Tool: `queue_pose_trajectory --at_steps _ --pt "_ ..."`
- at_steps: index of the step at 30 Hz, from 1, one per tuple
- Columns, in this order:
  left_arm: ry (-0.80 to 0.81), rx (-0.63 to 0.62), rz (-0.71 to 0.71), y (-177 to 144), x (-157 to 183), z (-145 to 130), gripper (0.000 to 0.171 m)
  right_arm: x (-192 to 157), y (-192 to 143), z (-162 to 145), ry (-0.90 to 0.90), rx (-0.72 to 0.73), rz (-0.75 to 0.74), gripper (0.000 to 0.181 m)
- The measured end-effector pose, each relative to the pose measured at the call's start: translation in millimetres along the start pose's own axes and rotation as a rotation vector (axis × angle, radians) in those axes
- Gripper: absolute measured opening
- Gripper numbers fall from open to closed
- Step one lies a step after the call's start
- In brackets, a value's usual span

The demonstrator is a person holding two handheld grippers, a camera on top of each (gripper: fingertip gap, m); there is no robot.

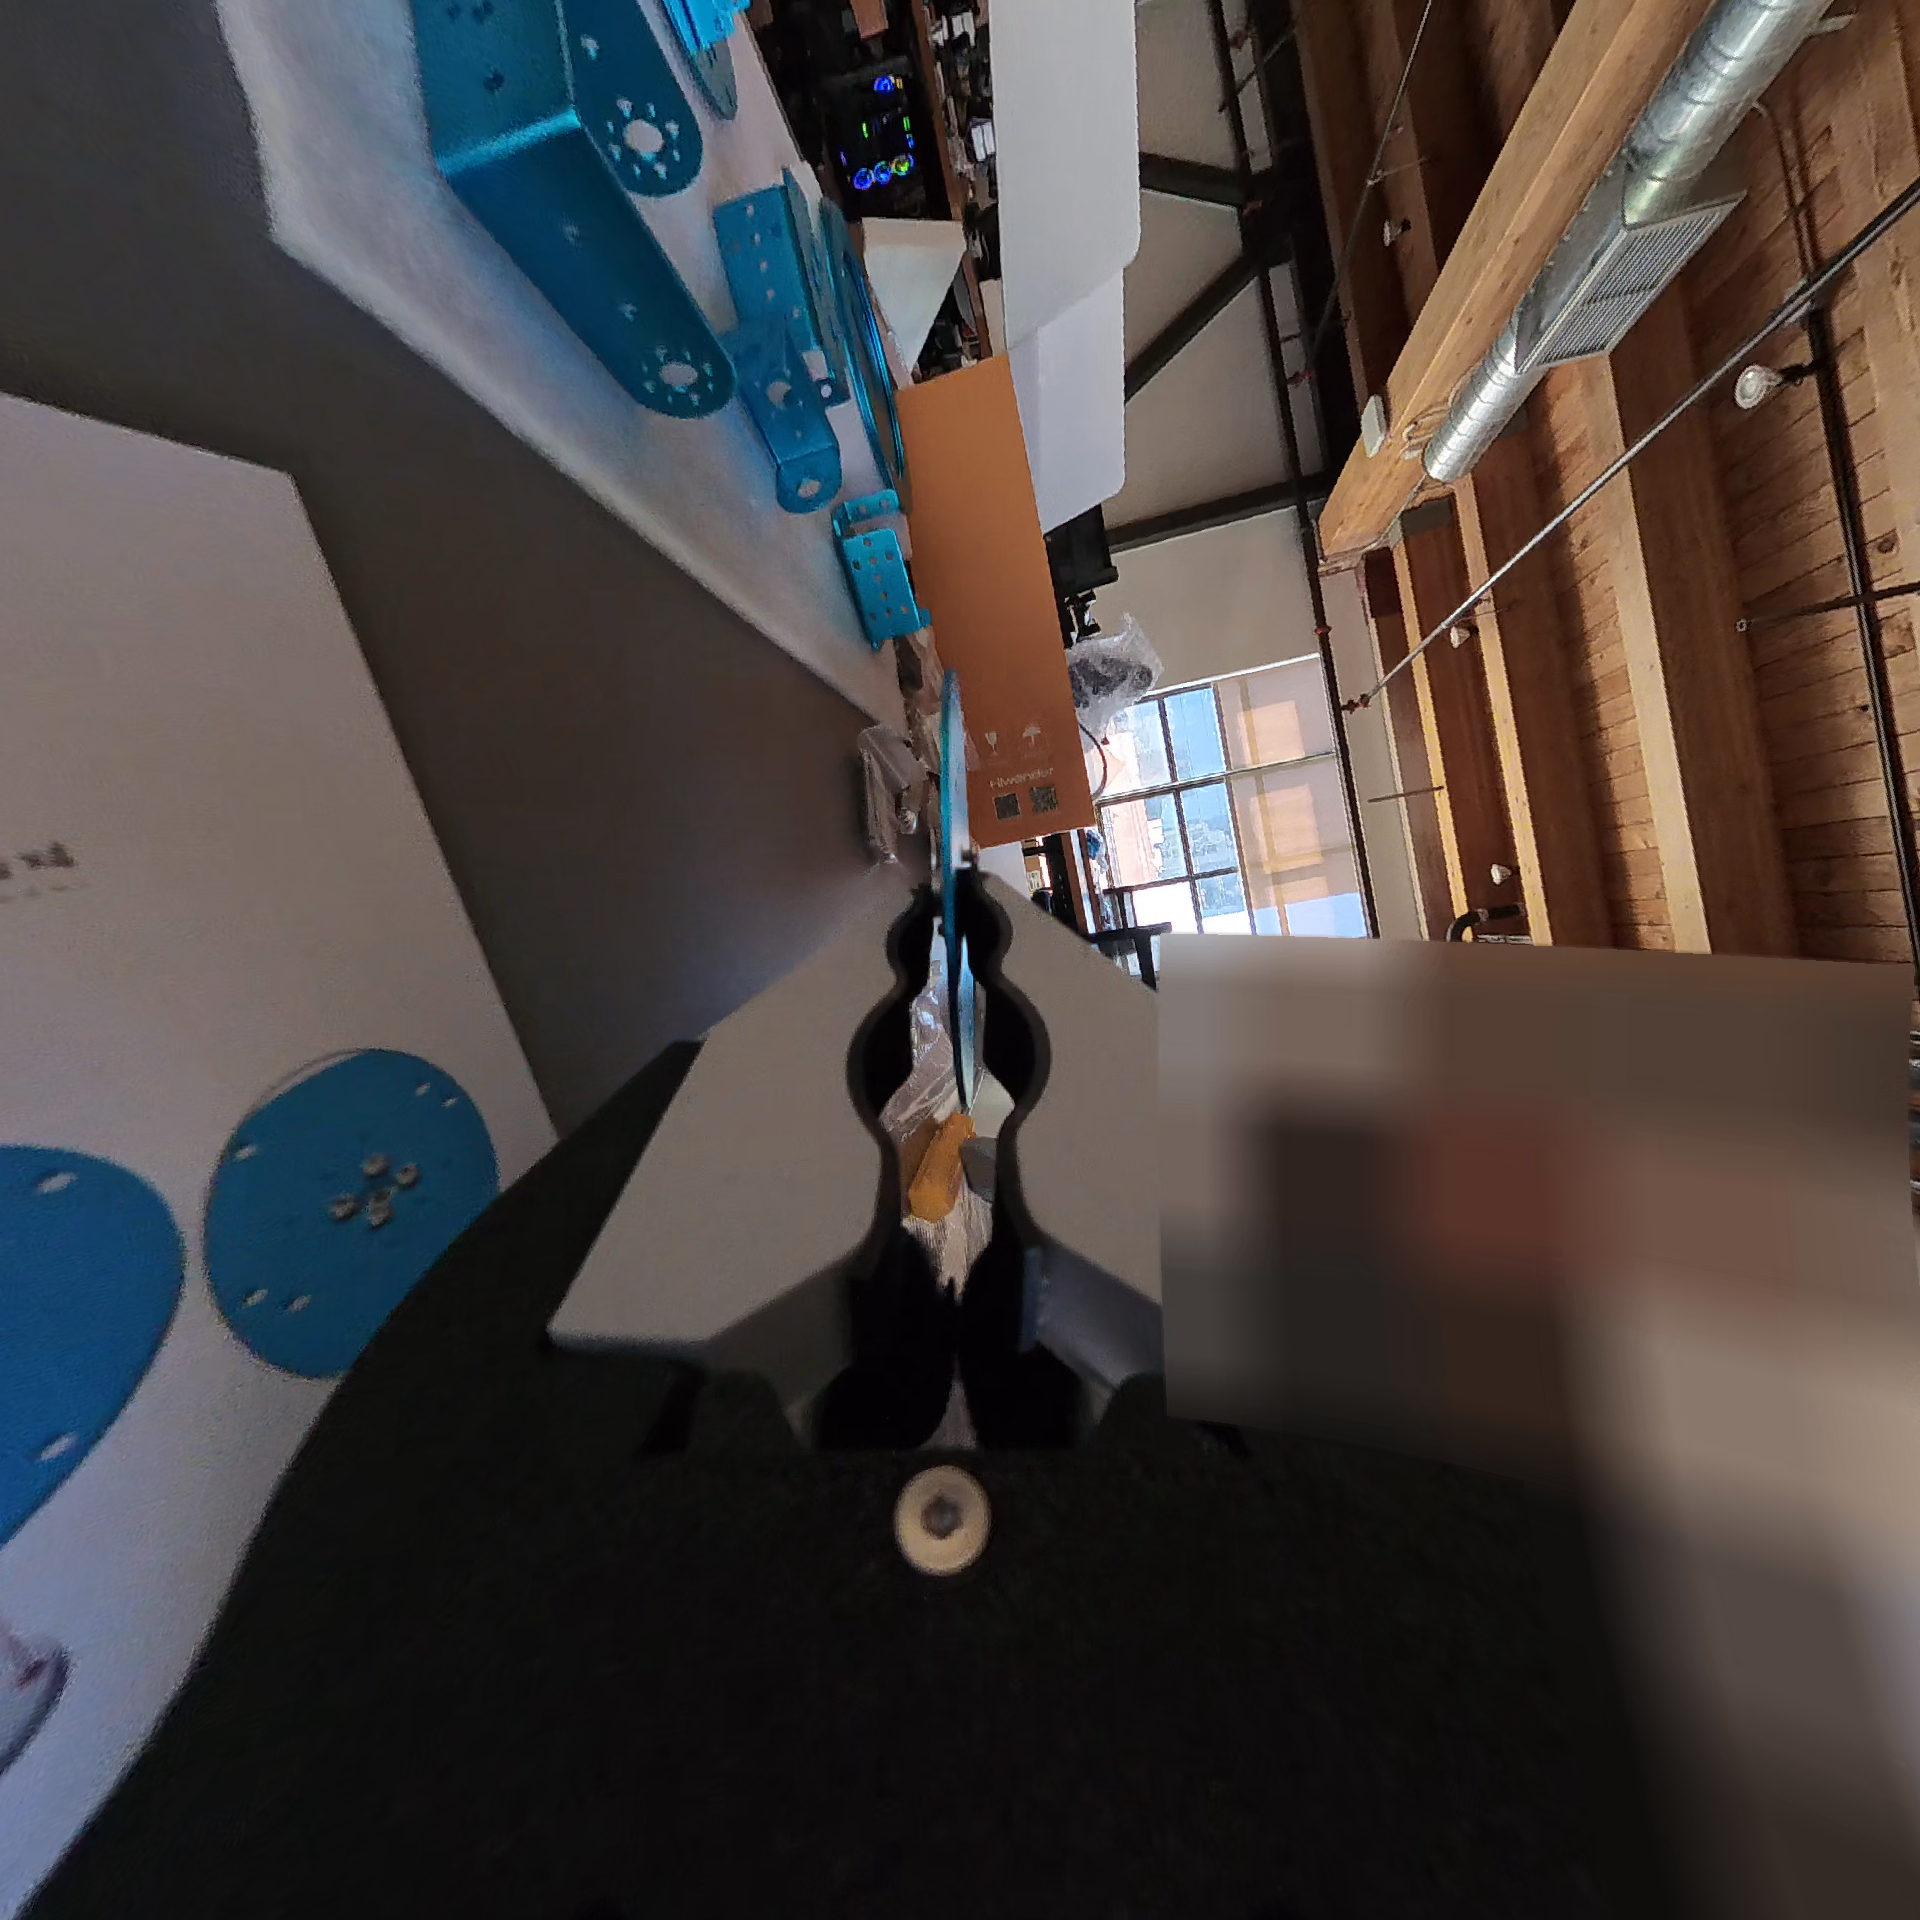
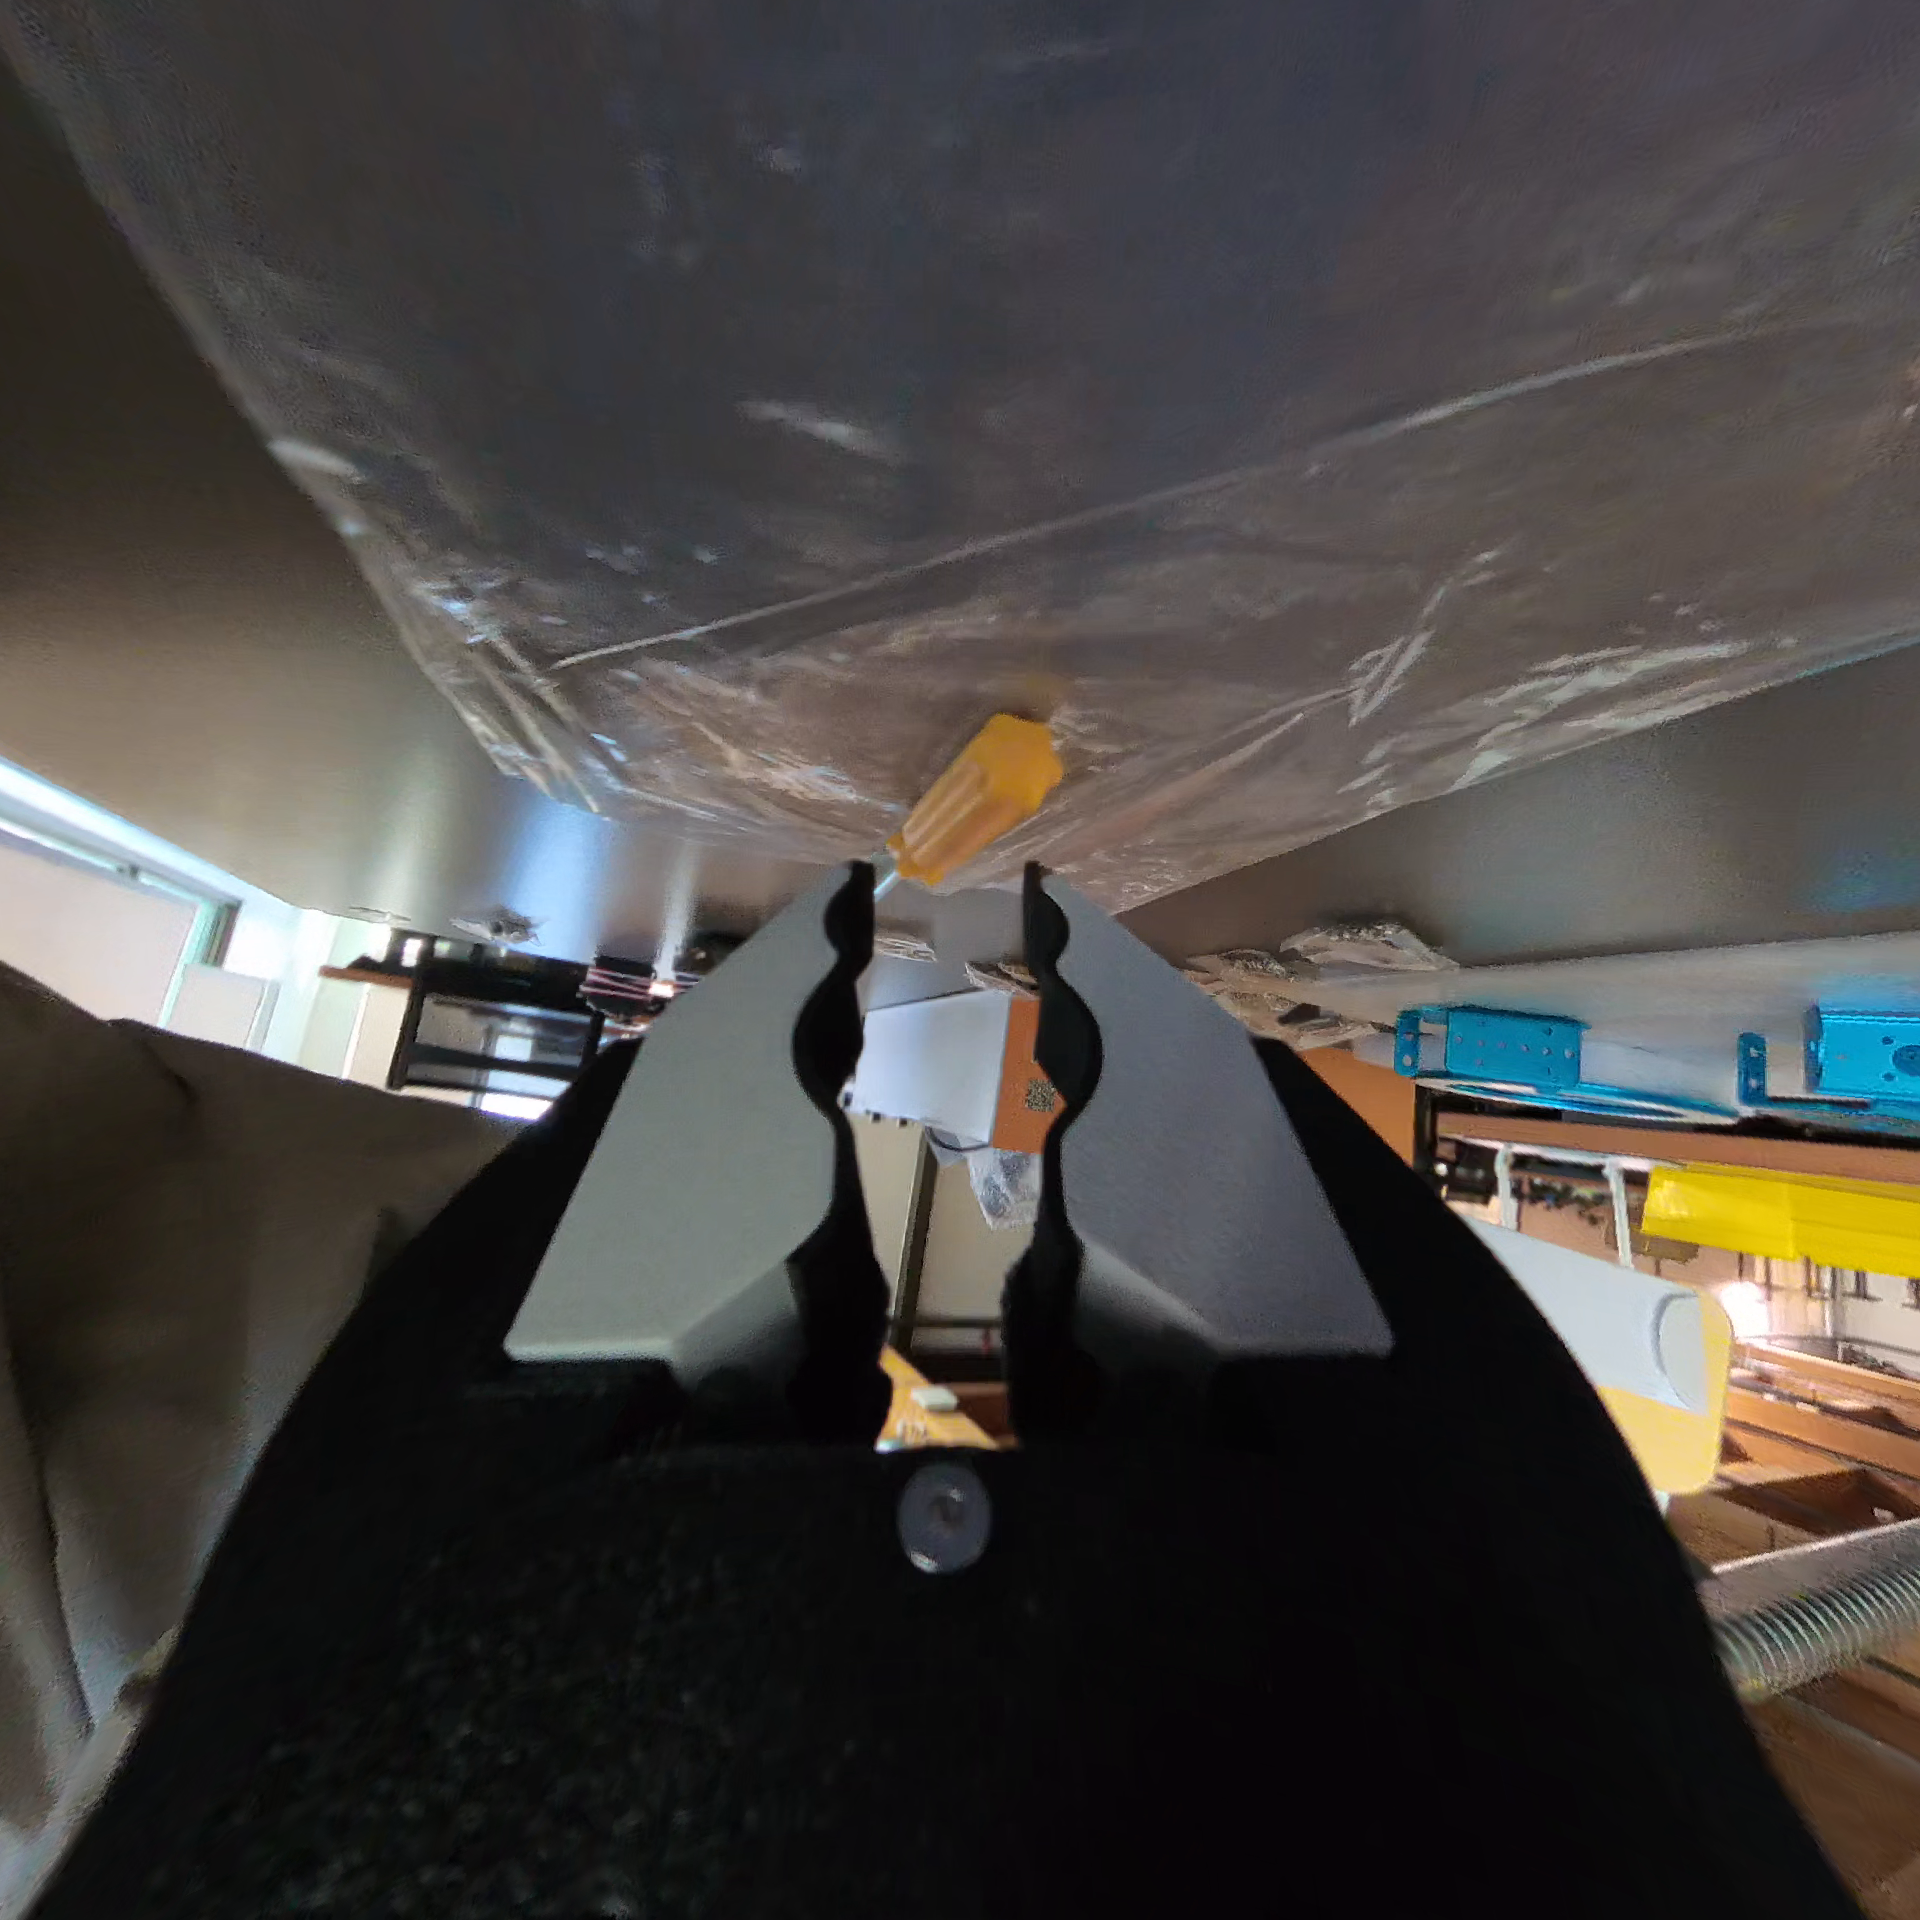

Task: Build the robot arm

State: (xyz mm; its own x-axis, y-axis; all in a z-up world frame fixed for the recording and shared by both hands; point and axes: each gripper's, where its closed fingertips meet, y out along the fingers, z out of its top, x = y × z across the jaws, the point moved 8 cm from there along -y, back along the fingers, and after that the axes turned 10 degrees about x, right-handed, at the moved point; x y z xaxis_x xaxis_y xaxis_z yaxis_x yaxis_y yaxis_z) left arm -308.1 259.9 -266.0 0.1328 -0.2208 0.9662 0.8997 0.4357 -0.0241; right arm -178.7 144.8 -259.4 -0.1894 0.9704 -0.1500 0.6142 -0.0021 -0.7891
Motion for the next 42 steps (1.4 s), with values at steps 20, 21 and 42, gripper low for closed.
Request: queue_pose_trajectory --at_steps 20,21,42 --pt "-0.038 0.012 -0.001 -1.8 -6.0 5.5 0.006 6.0 2.8 6.4 -0.013 0.008 0.067 0.016" --pt "-0.040 0.011 -0.002 -1.7 -5.9 5.3 0.006 3.3 -4.8 -1.1 -0.007 0.072 0.051 0.016" --pt "-0.096 -0.154 -0.099 12.7 -1.5 -29.2 0.005 -1.8 -96.8 -176.3 0.244 1.774 -0.523 0.016"
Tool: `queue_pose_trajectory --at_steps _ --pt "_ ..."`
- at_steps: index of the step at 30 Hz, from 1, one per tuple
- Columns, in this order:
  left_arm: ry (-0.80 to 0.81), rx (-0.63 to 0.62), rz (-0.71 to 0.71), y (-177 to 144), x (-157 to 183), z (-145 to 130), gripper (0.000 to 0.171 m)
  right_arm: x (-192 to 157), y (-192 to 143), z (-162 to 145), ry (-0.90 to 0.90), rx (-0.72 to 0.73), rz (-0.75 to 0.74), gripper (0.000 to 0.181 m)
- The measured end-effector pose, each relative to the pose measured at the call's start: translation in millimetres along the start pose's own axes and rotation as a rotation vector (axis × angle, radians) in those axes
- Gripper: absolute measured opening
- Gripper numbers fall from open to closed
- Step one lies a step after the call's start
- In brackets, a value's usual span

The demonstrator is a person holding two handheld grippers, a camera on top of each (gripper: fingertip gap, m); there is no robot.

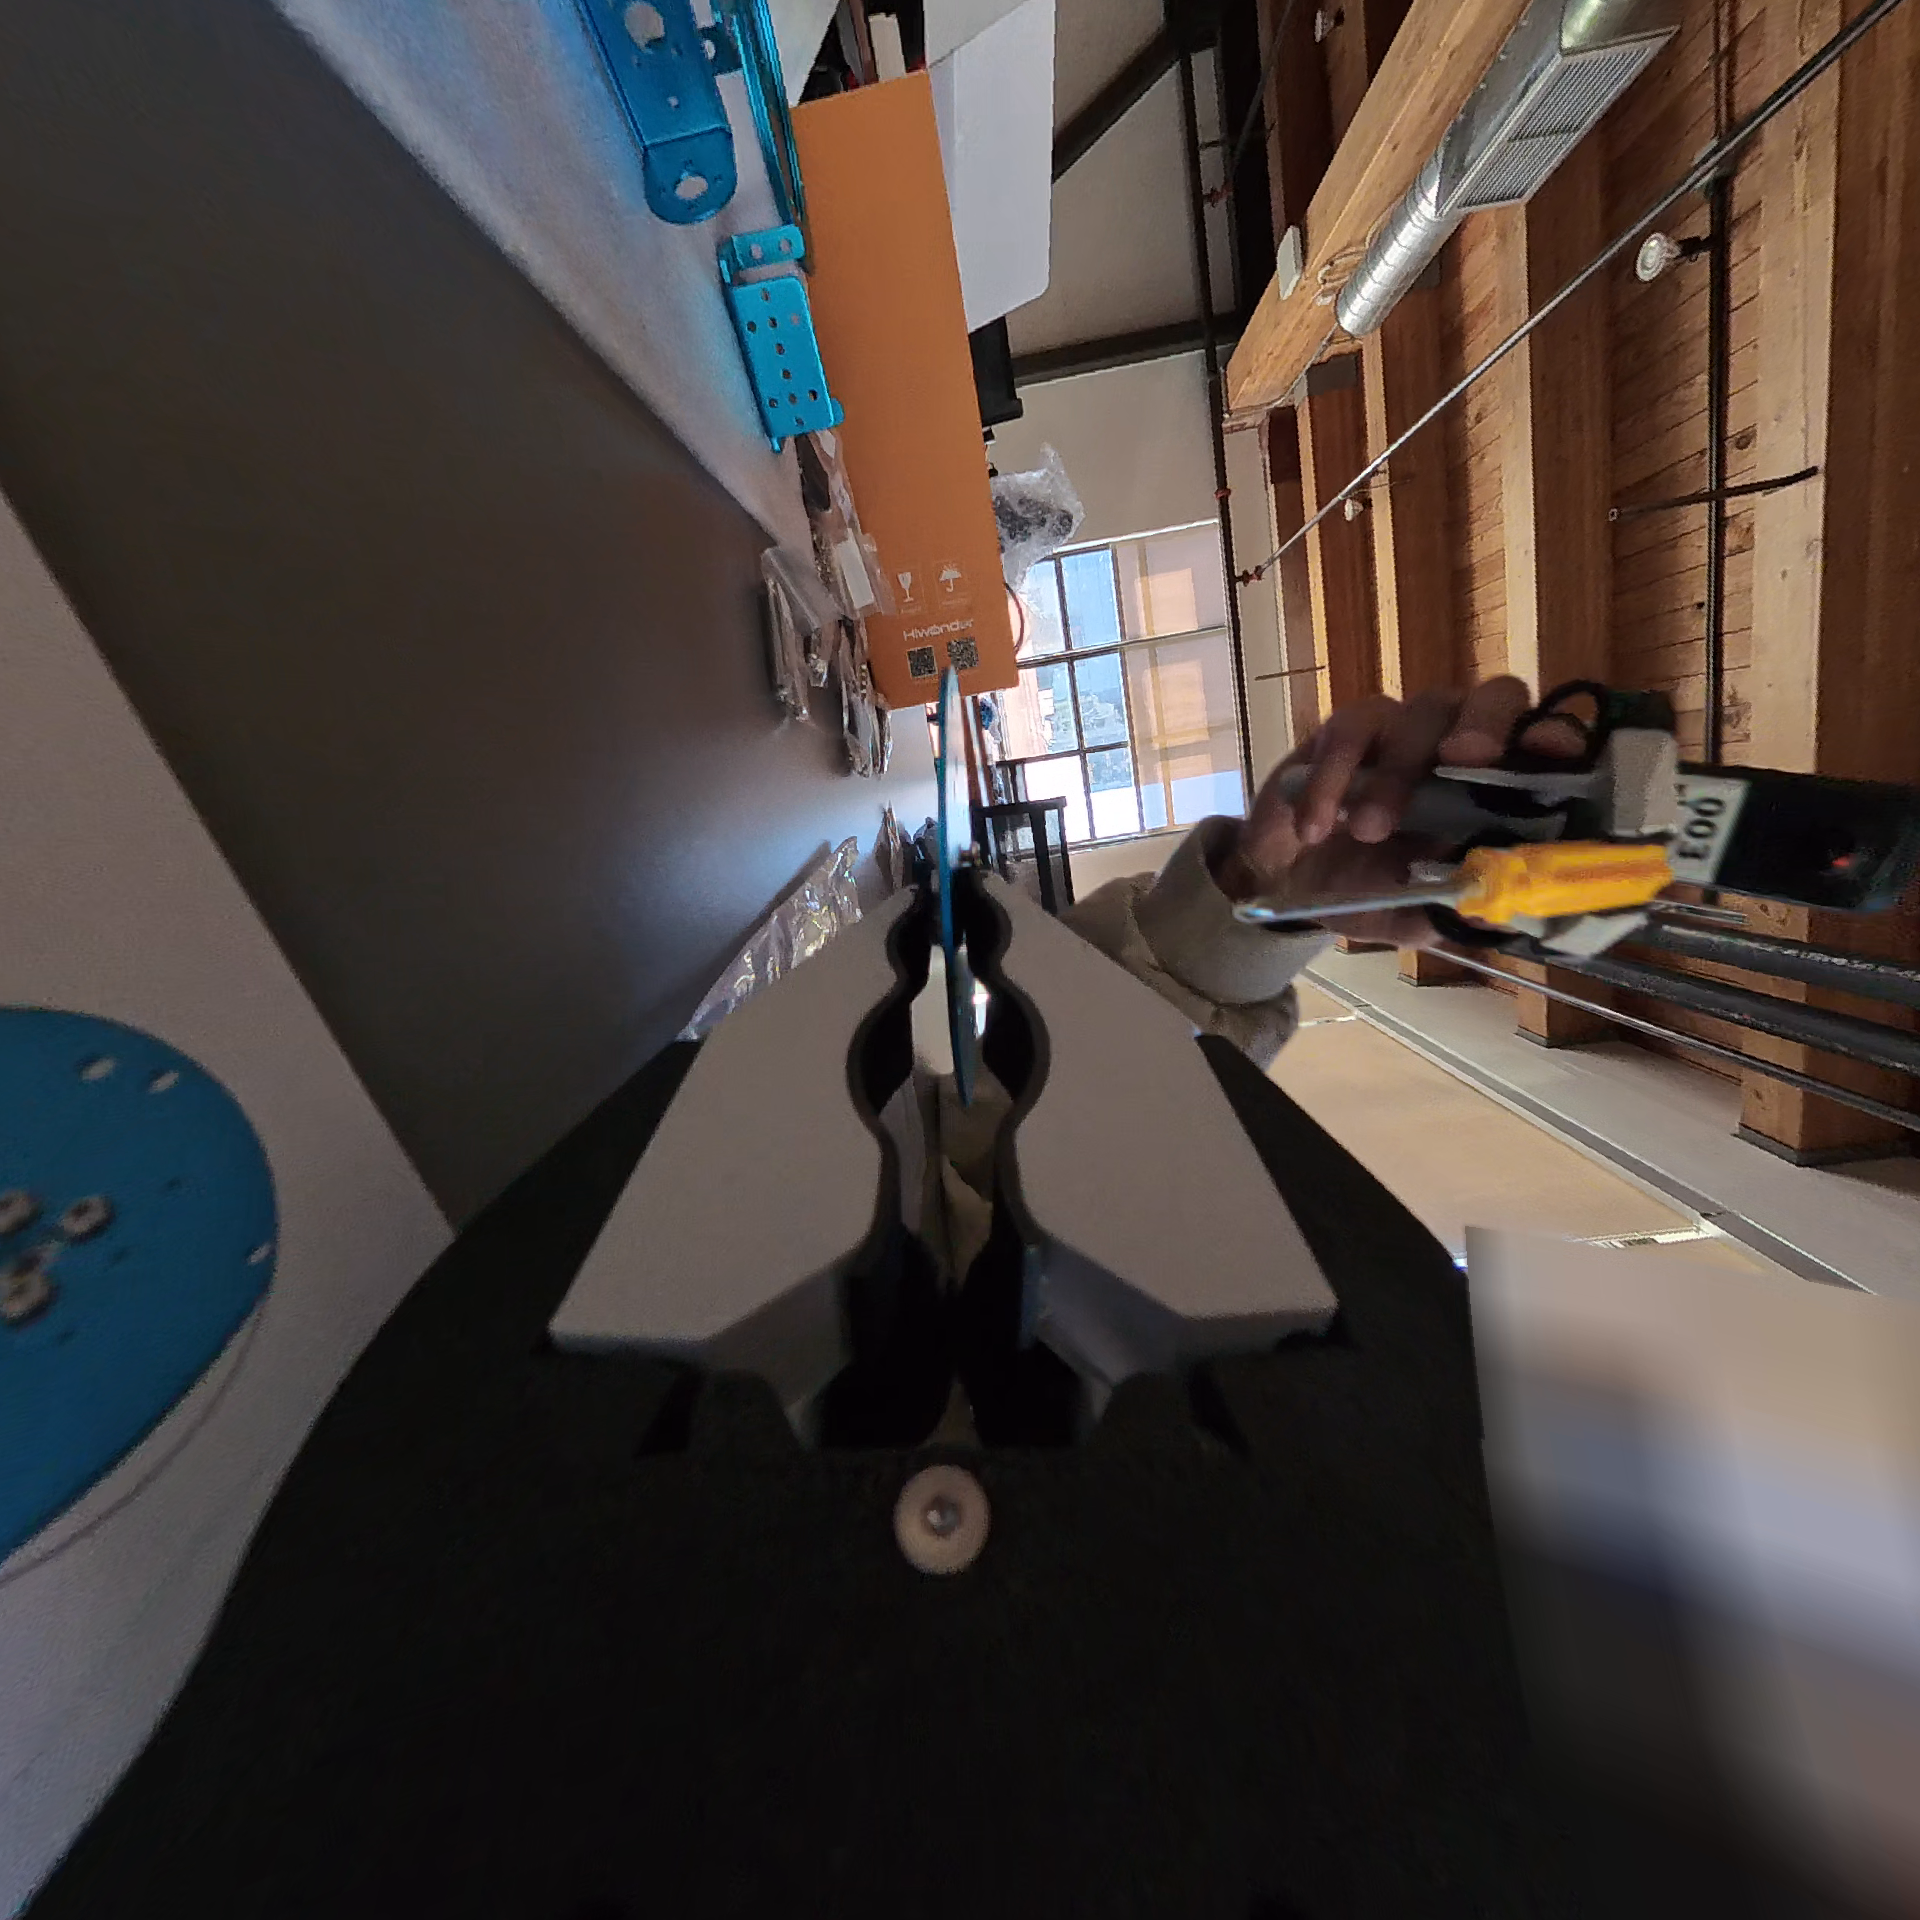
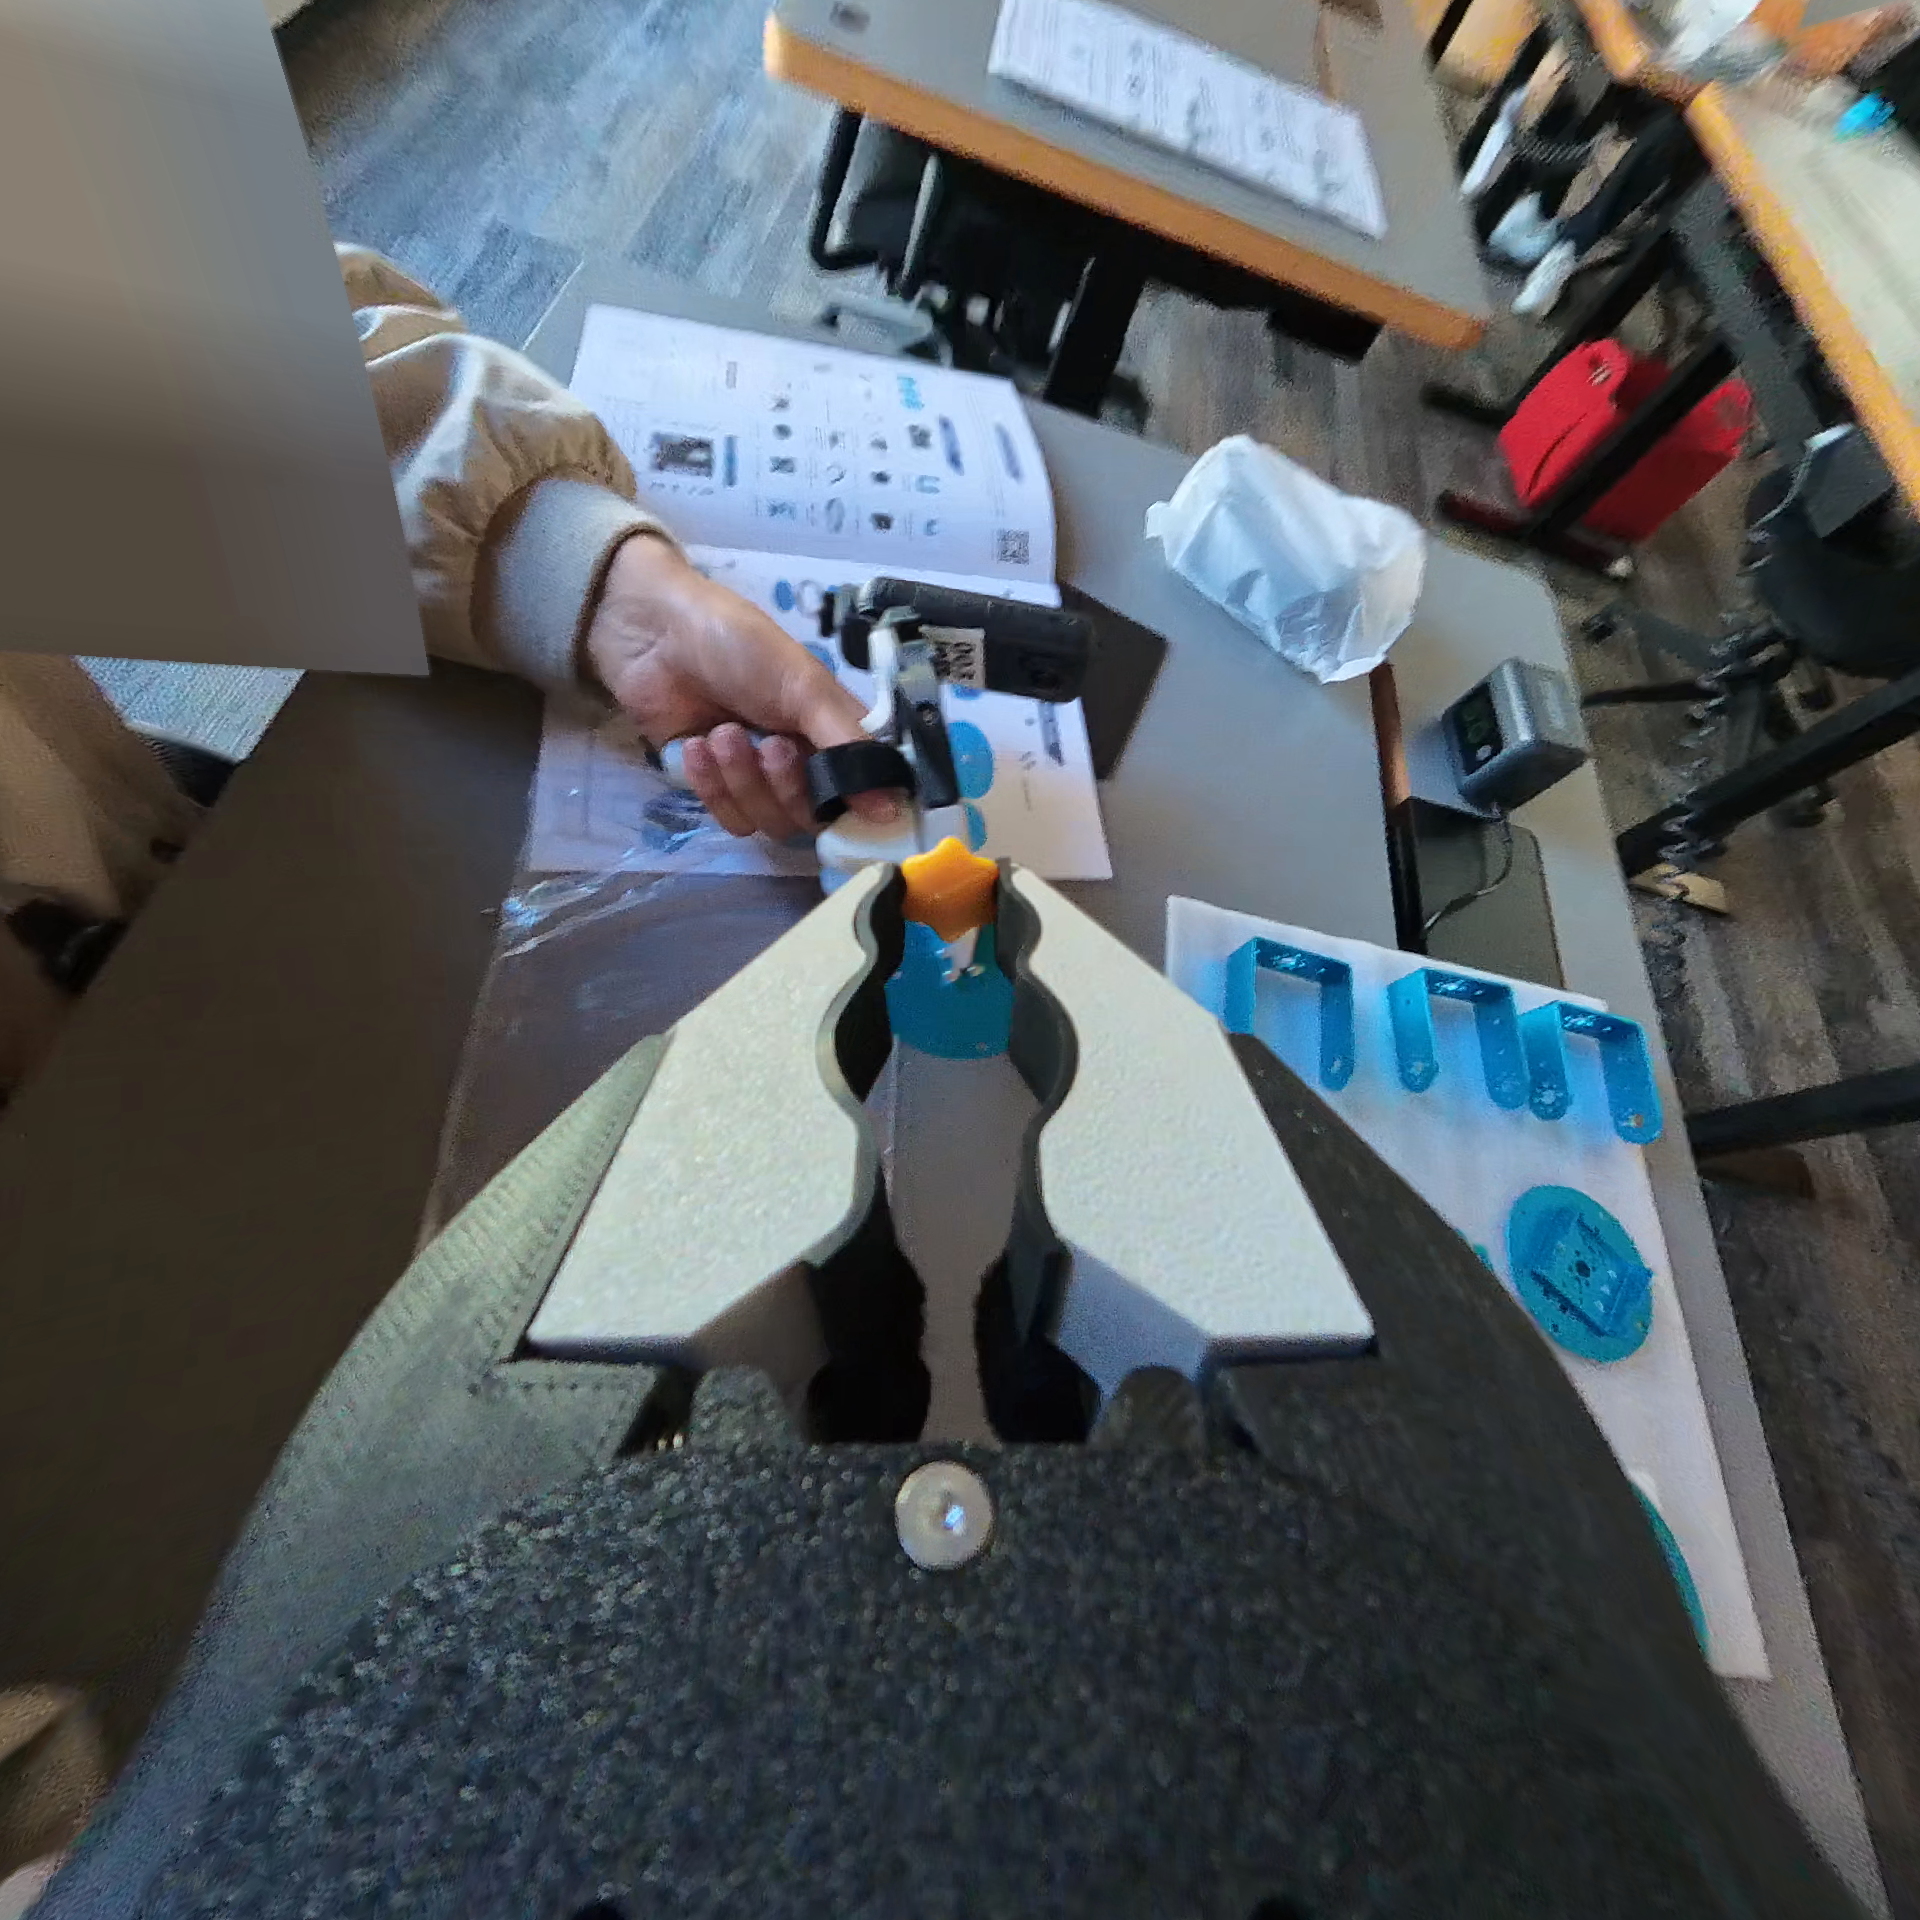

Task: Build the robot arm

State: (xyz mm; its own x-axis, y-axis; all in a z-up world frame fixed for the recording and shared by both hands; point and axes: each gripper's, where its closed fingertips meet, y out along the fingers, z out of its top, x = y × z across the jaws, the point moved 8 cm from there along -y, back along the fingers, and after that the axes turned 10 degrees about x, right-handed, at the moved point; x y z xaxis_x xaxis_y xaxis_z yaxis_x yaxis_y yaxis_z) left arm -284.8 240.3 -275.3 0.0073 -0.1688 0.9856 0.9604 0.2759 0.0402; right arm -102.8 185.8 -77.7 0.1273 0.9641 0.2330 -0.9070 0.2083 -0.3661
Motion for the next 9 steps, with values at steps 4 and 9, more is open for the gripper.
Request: queue_pose_trajectory --at_steps 4,9 --pt "-0.012 -0.019 -0.013 0.0 -0.1 -0.5 0.005 10.9 4.4 -41.9 0.087 0.081 0.020 0.016" --pt "-0.017 -0.016 -0.009 -0.3 -1.2 0.7 0.005 6.3 8.3 -59.3 0.083 0.057 0.022 0.015"
